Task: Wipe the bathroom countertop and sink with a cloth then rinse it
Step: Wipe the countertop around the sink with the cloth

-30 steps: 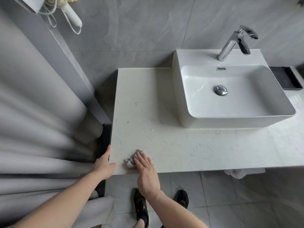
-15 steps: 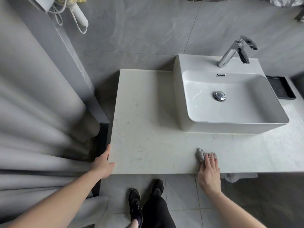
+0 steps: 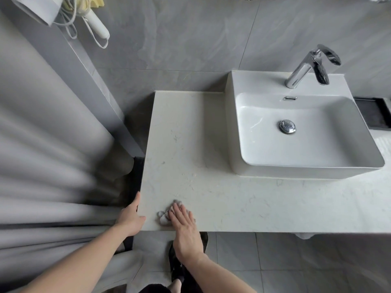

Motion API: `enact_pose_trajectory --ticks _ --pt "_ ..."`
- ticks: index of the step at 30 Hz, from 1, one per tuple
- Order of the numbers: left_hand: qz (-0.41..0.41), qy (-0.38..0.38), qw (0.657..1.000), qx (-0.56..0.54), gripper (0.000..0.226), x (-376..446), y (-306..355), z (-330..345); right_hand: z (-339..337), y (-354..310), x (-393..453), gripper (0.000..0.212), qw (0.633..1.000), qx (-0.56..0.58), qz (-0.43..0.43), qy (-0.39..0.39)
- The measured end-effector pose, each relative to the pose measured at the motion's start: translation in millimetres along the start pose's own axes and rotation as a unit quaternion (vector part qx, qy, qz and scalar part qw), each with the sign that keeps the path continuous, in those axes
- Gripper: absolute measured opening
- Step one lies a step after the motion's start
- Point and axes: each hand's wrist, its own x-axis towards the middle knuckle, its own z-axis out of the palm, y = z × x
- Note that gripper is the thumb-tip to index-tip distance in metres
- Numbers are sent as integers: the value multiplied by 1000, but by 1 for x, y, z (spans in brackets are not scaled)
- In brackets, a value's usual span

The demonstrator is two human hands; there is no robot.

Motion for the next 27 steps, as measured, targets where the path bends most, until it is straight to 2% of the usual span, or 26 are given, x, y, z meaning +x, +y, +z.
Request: enact_pose_trajectory --ticks 3,7,9,11,12,14,16,21,24,27 --pt "-14 -15 1000 -12 94 -4 5 -3 -23 18 0 93 999 48 -11 -2" --pt "-23 -29 999 -22 92 -8 10 -8 -71 76 -23 91 981 128 80 119" --pt "-27 -29 999 -28 93 -9 9 -11 -95 120 -36 88 973 96 131 166" --pt "-28 -24 999 -38 93 -11 10 -11 -117 159 -46 73 964 47 186 182" --pt "-27 -22 998 -44 92 -11 10 -11 -125 175 -51 62 960 21 216 176" --pt "-28 -24 998 -46 92 -13 10 -10 -135 193 -59 60 954 -24 266 135" --pt "-31 -27 998 -37 91 -13 11 -12 -133 194 -62 64 951 -43 288 102" --pt "-35 -60 997 -42 87 -10 11 -21 -99 154 -43 67 932 -23 340 124" --pt "-37 -105 989 -92 89 0 7 -32 -64 114 -31 64 942 -37 303 136" --pt "-44 -149 979 -134 74 11 8 -45 -29 65 -15 64 958 -31 252 135"
